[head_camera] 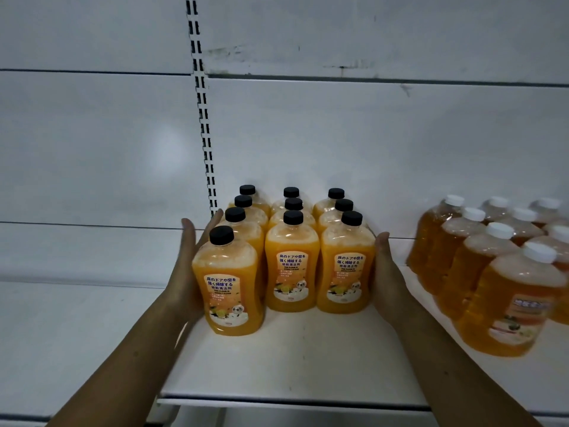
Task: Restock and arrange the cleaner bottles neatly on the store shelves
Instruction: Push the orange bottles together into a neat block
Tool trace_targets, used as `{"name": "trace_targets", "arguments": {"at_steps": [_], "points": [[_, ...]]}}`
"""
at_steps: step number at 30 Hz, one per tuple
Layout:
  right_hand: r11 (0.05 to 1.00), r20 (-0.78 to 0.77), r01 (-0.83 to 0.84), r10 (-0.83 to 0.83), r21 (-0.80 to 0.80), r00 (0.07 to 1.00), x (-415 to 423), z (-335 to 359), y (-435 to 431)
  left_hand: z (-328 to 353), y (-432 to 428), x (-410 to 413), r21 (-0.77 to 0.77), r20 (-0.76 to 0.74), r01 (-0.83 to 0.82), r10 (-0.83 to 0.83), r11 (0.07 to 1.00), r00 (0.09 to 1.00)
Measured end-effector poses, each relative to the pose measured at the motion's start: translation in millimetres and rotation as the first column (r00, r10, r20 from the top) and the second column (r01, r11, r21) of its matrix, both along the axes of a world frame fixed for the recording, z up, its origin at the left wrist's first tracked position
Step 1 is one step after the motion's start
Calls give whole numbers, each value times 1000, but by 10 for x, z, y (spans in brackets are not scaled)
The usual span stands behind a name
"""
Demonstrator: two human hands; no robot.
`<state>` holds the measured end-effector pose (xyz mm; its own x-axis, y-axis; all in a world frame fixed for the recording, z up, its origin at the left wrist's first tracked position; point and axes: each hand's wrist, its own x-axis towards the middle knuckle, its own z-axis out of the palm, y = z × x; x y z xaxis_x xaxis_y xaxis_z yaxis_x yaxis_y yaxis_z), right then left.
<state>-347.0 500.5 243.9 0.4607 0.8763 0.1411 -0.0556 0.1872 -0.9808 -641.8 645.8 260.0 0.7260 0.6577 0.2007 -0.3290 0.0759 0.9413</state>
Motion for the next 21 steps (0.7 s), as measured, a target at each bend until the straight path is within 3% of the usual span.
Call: {"name": "trace_targets", "arguments": {"at_steps": [2, 4, 7, 21], "points": [[1000, 189, -26, 22, 15, 982, 40, -13, -11, 100, 22, 37, 115, -20, -82, 85, 990, 996], [1000, 364, -15, 23, -26, 931, 68, -49, -54, 91, 26, 16, 246, -136, -116, 153, 962, 979], [997, 477, -10, 44, -73, 878, 108, -78, -70, -87, 116, -37, 460, -247, -21, 151, 888, 957], [996, 476, 11, 32, -86, 879, 142, -154, -41, -129, 135, 62, 525, -243, -44, 199, 850, 949]]}}
